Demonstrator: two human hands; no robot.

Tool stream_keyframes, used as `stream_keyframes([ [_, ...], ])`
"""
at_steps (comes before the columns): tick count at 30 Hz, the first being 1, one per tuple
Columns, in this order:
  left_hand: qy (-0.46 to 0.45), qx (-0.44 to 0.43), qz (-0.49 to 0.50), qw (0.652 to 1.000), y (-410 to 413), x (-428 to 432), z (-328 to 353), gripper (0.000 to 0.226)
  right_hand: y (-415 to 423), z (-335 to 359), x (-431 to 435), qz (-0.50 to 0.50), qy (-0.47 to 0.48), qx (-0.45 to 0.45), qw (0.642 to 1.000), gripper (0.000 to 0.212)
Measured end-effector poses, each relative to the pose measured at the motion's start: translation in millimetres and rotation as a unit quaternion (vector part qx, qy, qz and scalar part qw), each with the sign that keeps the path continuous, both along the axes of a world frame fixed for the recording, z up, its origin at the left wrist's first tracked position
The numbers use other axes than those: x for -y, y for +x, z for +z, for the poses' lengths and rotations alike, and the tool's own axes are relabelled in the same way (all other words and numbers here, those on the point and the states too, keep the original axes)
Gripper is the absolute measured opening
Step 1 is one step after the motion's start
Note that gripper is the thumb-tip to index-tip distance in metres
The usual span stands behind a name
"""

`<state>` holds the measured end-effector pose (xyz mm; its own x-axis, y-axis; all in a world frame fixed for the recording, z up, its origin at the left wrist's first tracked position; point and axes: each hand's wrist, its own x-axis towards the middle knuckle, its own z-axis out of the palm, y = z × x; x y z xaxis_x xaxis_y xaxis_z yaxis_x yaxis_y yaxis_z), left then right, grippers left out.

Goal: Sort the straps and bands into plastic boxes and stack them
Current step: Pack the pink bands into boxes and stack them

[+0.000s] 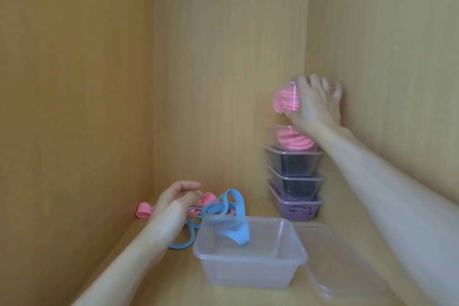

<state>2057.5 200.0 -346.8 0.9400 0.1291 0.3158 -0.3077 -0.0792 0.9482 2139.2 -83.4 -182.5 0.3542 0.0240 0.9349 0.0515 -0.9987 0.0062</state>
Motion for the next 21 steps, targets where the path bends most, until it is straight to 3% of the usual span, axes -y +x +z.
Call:
stream_keyframes([
  [6,0.034,-0.001,-0.001,0.999,3,-1,-2,0.015,10,-1,6,-0.039,-0.027,-0.074,0.996,0.064],
  [11,0.037,-0.005,-0.002,0.999,6,-2,-5,0.015,12,-6,5,-0.036,-0.01,-0.13,0.991,0.042],
  [17,0.047,-0.011,-0.017,0.999,9,-2,-7,0.016,7,-5,2,-0.031,0.005,-0.176,0.984,0.048],
  [19,0.044,-0.013,-0.019,0.999,10,-3,-8,0.016,2,-5,-2,-0.012,0.007,-0.138,0.99,0.047],
  [21,0.047,-0.016,-0.025,0.998,11,-3,-9,0.016,-5,-9,-9,0.049,0.004,-0.042,0.998,0.039],
])
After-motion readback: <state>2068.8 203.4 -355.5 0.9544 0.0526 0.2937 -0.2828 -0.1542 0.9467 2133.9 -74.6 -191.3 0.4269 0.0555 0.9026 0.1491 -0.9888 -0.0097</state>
